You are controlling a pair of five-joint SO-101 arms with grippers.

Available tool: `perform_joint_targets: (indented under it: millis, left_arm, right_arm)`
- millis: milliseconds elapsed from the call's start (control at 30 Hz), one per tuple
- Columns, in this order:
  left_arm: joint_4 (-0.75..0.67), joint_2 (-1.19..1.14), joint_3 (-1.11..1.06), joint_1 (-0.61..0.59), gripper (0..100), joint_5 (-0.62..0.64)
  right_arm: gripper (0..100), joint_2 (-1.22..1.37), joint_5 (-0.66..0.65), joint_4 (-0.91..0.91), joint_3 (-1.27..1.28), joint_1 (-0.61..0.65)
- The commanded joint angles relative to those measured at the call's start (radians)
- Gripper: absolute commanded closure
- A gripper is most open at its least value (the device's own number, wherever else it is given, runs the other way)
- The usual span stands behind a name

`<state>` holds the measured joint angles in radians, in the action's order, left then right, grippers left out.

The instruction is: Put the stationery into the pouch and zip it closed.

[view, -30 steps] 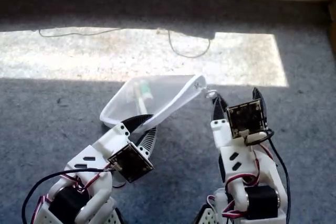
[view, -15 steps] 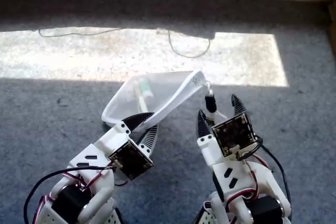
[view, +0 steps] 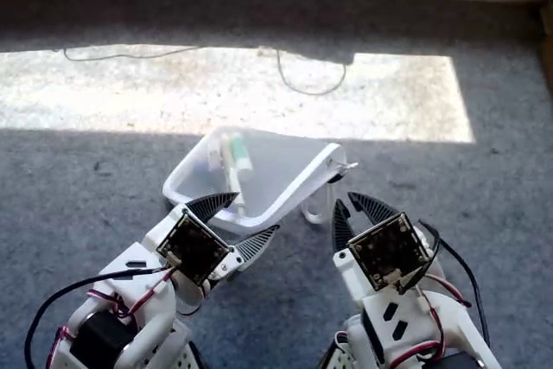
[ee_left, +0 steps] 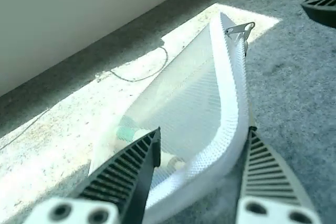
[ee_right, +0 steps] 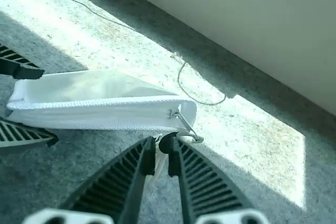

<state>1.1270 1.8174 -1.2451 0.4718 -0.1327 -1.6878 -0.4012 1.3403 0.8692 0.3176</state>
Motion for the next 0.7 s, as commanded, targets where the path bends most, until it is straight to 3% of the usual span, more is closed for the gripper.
perform_joint_targets:
  millis: [0, 467, 667]
  left_arm:
    - [0.026, 0.005, 0.079, -0.013, 75, 0.055]
    - [0.169, 0.008, 0.265, -0.015, 76, 0.069]
    - [0.227, 0.008, 0.341, -0.016, 76, 0.063]
  right_arm:
    - [96.3, -0.012, -0.015, 0.007, -0.05, 0.004]
    - [96.4, -0.056, -0.014, 0.239, -0.047, 0.002]
    - [96.4, -0.15, -0.014, 0.259, 0.047, 0.004]
